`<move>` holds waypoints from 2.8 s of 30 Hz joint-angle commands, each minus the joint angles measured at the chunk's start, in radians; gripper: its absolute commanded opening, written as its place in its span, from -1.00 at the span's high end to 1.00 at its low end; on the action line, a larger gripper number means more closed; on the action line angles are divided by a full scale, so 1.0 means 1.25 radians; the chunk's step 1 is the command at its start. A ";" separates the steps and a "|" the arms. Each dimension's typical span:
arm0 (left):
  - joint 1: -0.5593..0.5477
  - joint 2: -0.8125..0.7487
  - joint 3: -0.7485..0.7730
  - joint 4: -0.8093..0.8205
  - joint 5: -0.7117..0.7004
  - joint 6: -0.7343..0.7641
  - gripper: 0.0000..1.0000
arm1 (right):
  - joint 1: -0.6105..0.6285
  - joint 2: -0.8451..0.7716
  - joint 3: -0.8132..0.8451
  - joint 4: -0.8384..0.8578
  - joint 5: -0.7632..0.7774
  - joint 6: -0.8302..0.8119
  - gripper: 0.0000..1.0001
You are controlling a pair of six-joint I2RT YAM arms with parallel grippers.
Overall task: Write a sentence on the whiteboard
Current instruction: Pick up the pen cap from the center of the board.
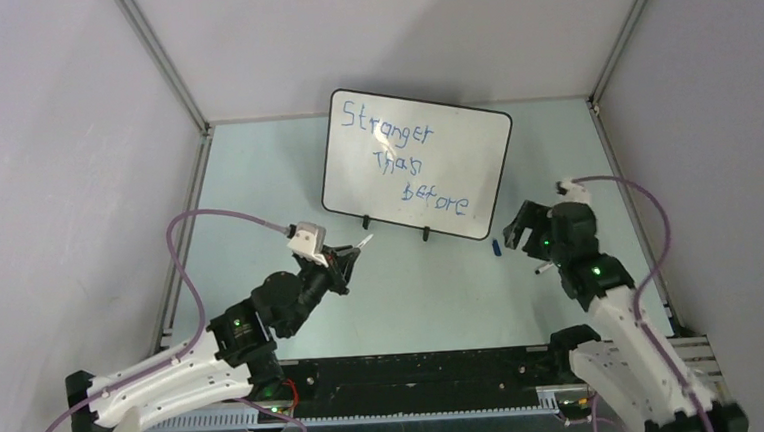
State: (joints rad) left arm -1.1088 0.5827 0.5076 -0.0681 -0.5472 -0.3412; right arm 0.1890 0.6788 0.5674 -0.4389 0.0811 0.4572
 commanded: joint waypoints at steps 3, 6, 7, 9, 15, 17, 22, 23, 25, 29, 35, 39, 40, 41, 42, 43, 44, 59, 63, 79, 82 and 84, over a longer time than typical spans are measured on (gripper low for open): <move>-0.003 -0.043 -0.047 0.115 0.039 -0.026 1.00 | 0.115 0.174 0.054 -0.056 0.060 -0.024 -0.50; -0.003 -0.061 -0.063 0.123 0.048 -0.022 1.00 | 0.116 0.214 0.054 -0.039 0.038 -0.034 -0.34; -0.003 -0.064 -0.065 0.123 0.047 -0.020 1.00 | 0.116 0.234 0.055 -0.034 0.034 -0.038 -0.31; -0.003 -0.077 -0.073 0.123 0.040 -0.018 1.00 | 0.115 0.264 0.055 -0.017 0.018 -0.049 -0.27; -0.003 -0.109 -0.091 0.115 0.022 -0.024 1.00 | 0.109 0.333 0.059 0.004 -0.002 -0.065 -0.20; -0.003 -0.104 -0.091 0.115 0.019 -0.023 1.00 | 0.111 0.348 0.065 0.008 -0.004 -0.066 -0.20; -0.003 -0.065 -0.087 0.123 0.024 -0.024 1.00 | 0.114 0.400 0.094 0.008 -0.005 -0.072 -0.15; -0.003 -0.062 -0.090 0.130 0.028 -0.027 1.00 | 0.115 0.409 0.102 0.003 -0.005 -0.073 -0.12; -0.002 -0.059 -0.095 0.142 0.032 -0.032 1.00 | 0.115 0.431 0.114 -0.003 -0.008 -0.077 -0.11; 0.000 -0.050 -0.096 0.152 0.032 -0.034 1.00 | 0.115 0.467 0.134 -0.009 0.000 -0.085 -0.04; 0.007 -0.059 -0.112 0.165 0.037 -0.030 1.00 | 0.114 0.537 0.175 -0.027 0.009 -0.101 0.15; 0.012 -0.072 -0.119 0.162 0.039 -0.025 1.00 | 0.107 0.579 0.198 -0.040 0.007 -0.115 0.14; 0.013 -0.076 -0.121 0.161 0.039 -0.025 1.00 | 0.103 0.585 0.204 -0.043 0.001 -0.117 0.13; 0.015 -0.077 -0.122 0.161 0.040 -0.024 1.00 | 0.101 0.597 0.207 -0.045 -0.003 -0.119 0.13; 0.017 -0.080 -0.124 0.160 0.042 -0.024 1.00 | 0.095 0.603 0.211 -0.048 -0.005 -0.118 0.13; 0.017 -0.082 -0.124 0.161 0.044 -0.024 1.00 | 0.091 0.610 0.213 -0.049 -0.006 -0.118 0.13; 0.018 -0.084 -0.126 0.161 0.046 -0.023 1.00 | 0.082 0.612 0.215 -0.050 -0.012 -0.117 0.14; 0.024 -0.133 -0.145 0.158 0.070 -0.030 1.00 | 0.050 0.454 0.149 -0.034 0.065 0.043 0.16; 0.024 -0.146 -0.146 0.154 0.075 -0.030 1.00 | 0.014 0.441 0.138 -0.043 0.044 0.126 0.21; 0.024 -0.162 -0.151 0.150 0.085 -0.033 1.00 | 0.052 0.584 0.139 0.018 0.015 0.193 0.10; 0.024 -0.165 -0.150 0.148 0.085 -0.033 1.00 | 0.053 0.602 0.141 0.021 0.022 0.185 0.11; 0.024 -0.166 -0.151 0.147 0.084 -0.033 1.00 | 0.056 0.612 0.148 0.017 0.027 0.180 0.10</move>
State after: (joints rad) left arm -1.0851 0.3859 0.3252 0.1009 -0.4446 -0.3676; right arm 0.2508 1.4208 0.7292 -0.4347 0.0895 0.6800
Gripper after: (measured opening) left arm 0.151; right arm 0.448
